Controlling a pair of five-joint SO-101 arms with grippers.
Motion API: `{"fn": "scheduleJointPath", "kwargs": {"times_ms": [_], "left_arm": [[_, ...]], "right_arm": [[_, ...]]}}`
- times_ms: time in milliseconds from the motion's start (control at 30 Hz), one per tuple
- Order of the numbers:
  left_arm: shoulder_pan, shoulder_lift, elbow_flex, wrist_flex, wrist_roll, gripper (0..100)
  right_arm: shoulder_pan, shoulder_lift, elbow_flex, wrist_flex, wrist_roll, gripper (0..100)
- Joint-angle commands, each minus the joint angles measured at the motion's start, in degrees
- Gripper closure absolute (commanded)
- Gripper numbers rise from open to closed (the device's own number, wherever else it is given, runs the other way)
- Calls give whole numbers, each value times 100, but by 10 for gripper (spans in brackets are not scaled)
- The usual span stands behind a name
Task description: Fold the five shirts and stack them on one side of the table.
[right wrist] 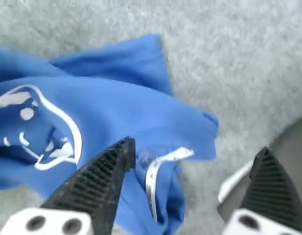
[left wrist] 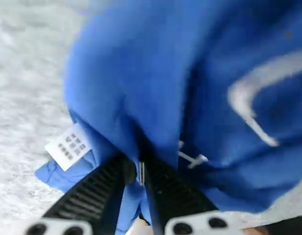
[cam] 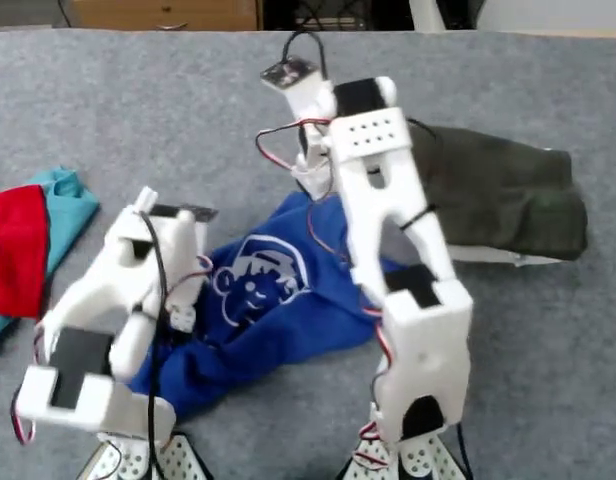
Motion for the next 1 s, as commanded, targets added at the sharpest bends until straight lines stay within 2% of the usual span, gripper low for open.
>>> {"fn": "scheduleJointPath", "kwargs": {"times_ms": [0,100,233,333,500,733,867,967], "left_arm": [[180,-1398,532,88,-457,971],[-48,-2523,910,211,-993,971],[-778,-3771,963,826,-1829,971],[-1631,-4404,681,1116,-2101,971],[-2712,-4738,145,1187,-2207,971],[-3407,-4774,-505,1222,-2207,971],[-3600,-4738,-760,1512,-2215,971],[-3600,-4738,-752,1679,-2224,971]], "right_arm": [[-88,470,-251,53,9,624],[-88,796,-92,246,-70,624],[-53,576,593,237,-378,645],[-70,356,1156,237,-448,741],[-211,418,2044,176,-1187,945],[422,-321,3134,229,-1178,946],[492,-1402,4567,229,-527,946],[343,-2132,5675,202,-308,942]]}}
